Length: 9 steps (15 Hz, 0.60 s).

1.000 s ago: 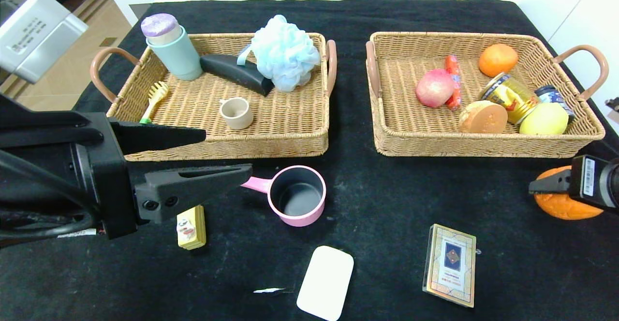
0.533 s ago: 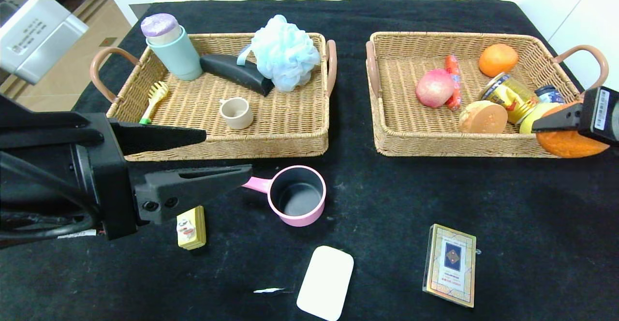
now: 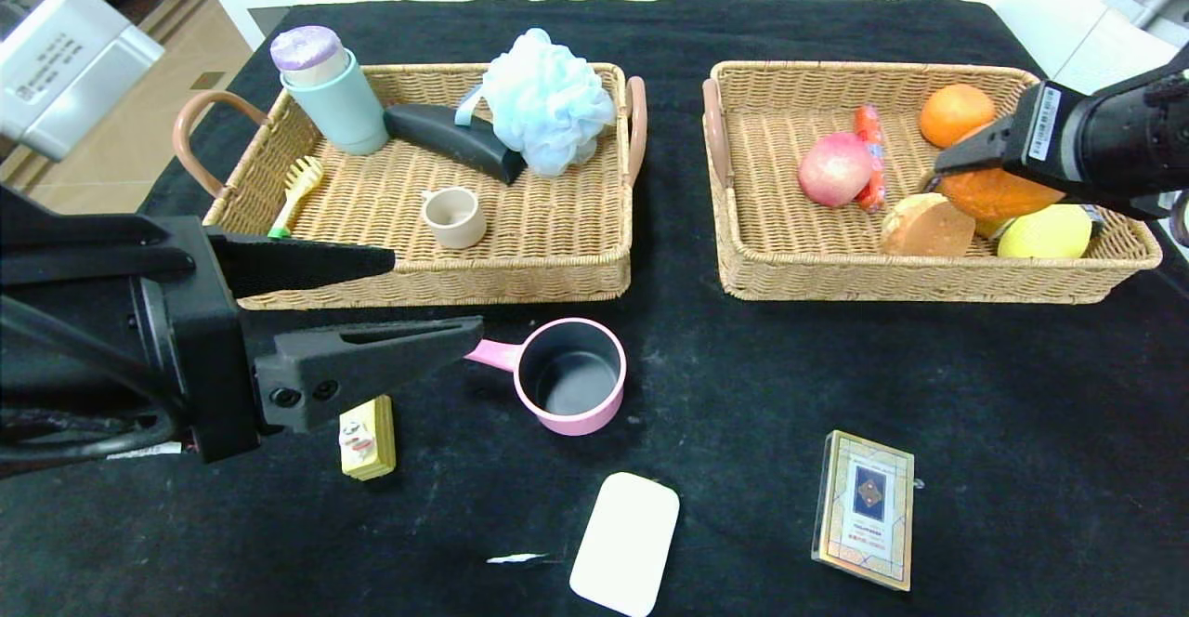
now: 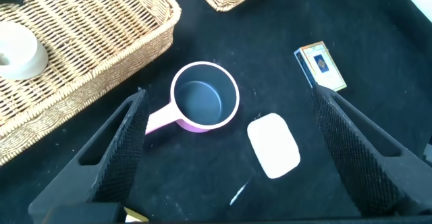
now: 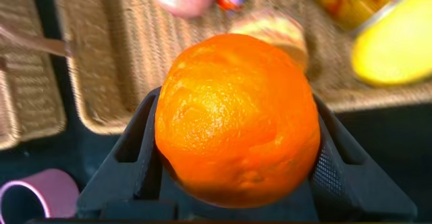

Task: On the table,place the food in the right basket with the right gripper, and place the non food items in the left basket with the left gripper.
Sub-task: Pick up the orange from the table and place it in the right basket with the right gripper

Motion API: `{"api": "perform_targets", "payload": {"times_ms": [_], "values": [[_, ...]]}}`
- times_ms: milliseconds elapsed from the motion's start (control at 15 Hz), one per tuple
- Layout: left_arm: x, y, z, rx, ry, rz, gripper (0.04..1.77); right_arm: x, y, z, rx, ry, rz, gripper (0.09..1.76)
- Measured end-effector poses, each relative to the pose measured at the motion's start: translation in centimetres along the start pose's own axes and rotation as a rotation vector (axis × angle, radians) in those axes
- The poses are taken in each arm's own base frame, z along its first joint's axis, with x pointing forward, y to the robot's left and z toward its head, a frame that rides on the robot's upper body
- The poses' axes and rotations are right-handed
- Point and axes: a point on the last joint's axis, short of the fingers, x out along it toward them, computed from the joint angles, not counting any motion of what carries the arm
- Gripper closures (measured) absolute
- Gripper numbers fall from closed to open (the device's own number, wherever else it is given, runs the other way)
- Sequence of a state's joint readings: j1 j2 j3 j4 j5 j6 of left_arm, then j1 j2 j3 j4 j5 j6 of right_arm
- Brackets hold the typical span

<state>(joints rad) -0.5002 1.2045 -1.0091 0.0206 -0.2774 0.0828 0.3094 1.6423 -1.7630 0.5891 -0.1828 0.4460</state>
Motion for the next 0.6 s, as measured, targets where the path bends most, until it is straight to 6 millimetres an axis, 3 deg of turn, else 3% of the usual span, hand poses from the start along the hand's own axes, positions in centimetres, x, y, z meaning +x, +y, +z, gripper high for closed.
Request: {"api": "perform_targets", "payload": {"times_ms": [600], "values": [[0.0, 0.0, 0.0, 0.004, 0.001, 0.0, 0.09, 6.1, 3.4, 1.7, 0.004, -0.103, 0.087, 0.63]]}}
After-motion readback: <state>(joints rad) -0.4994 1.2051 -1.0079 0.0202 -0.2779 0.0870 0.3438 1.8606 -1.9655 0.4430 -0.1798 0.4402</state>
